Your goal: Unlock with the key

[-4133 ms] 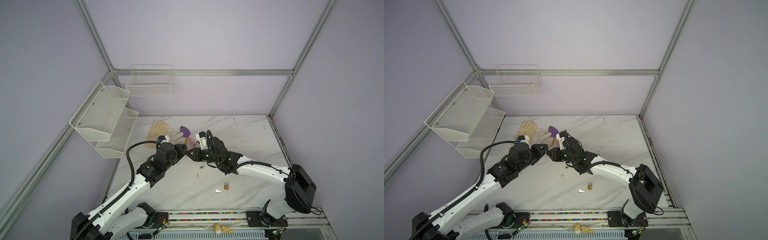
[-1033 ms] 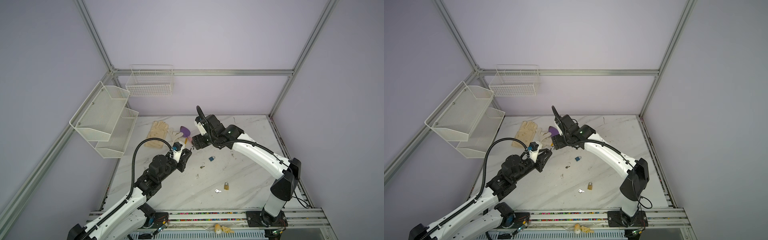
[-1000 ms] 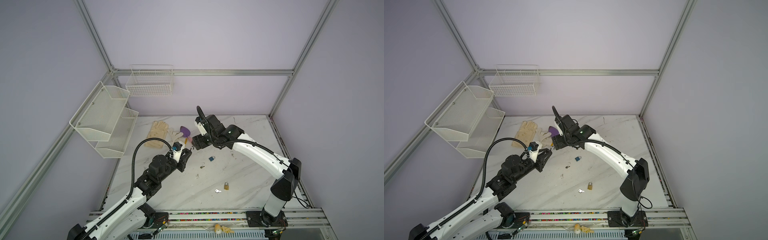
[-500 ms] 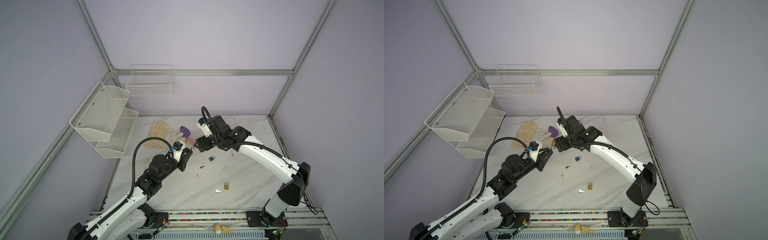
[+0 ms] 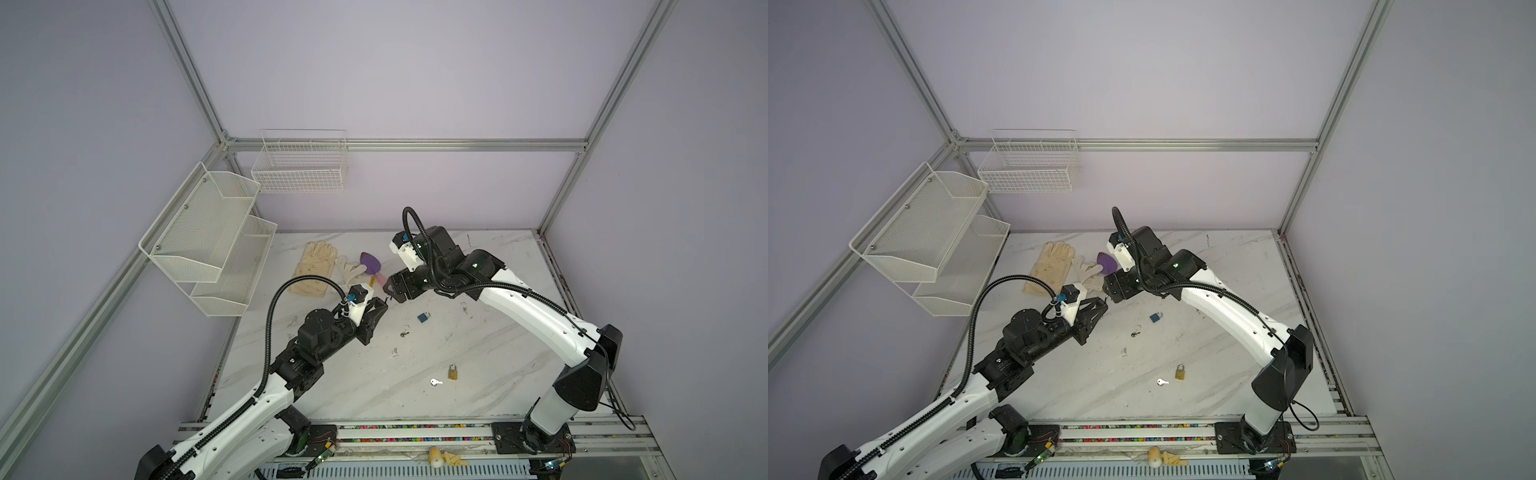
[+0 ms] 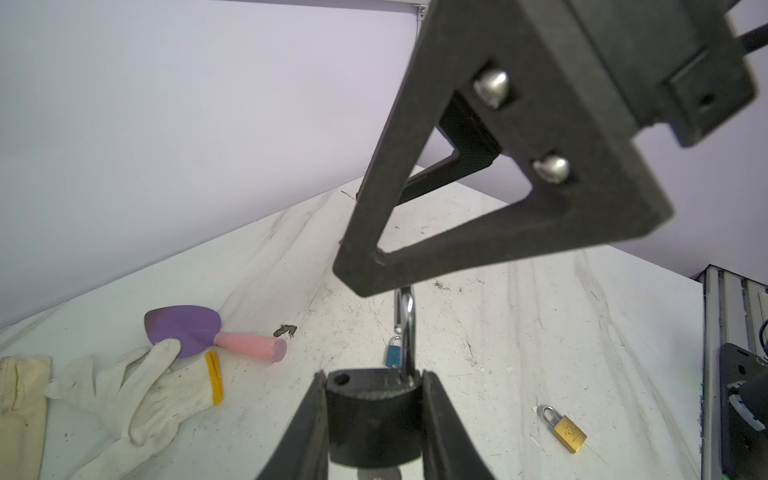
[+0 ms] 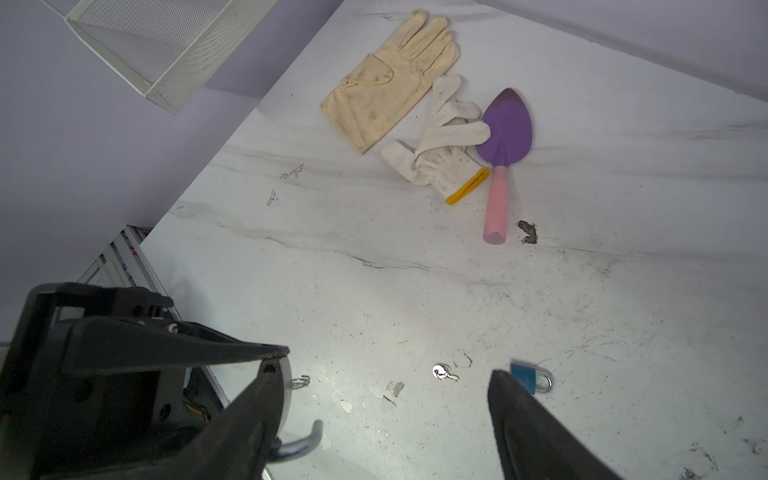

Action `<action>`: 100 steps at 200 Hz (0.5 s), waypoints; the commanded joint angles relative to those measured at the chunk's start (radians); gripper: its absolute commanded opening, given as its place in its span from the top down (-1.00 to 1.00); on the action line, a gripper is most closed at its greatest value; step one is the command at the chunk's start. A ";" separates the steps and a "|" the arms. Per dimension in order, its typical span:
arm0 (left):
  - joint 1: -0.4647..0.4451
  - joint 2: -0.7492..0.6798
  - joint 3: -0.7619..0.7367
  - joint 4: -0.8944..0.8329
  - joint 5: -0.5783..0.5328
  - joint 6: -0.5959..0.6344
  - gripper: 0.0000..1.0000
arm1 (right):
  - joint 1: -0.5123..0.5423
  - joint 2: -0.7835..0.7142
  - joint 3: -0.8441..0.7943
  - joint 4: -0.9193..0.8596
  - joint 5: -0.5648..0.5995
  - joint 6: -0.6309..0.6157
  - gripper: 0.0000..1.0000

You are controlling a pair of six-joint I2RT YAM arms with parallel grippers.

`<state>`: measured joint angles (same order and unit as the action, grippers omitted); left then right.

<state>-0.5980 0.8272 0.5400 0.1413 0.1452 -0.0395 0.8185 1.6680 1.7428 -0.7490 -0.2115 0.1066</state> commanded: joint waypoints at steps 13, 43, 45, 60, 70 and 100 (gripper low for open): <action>-0.001 -0.019 -0.027 0.065 -0.013 0.018 1.00 | -0.014 -0.029 -0.031 -0.024 -0.018 -0.024 -0.67; -0.002 -0.018 -0.029 0.077 0.015 0.016 1.00 | -0.040 -0.028 -0.030 -0.041 -0.013 -0.019 -0.69; -0.001 -0.018 -0.029 0.078 0.018 0.017 1.00 | -0.042 -0.026 -0.030 -0.042 -0.016 -0.018 -0.69; -0.002 -0.021 -0.029 0.080 0.019 0.018 1.00 | -0.045 -0.029 -0.025 -0.047 -0.030 -0.023 -0.69; -0.001 -0.023 -0.029 0.080 0.006 0.015 1.00 | -0.045 -0.035 -0.029 -0.046 -0.037 -0.027 -0.69; -0.001 -0.025 -0.029 0.081 -0.013 0.009 1.00 | -0.047 -0.059 -0.057 -0.041 -0.080 -0.036 -0.68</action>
<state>-0.5980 0.8238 0.5400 0.1505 0.1448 -0.0402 0.7723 1.6588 1.7157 -0.7620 -0.2405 0.0998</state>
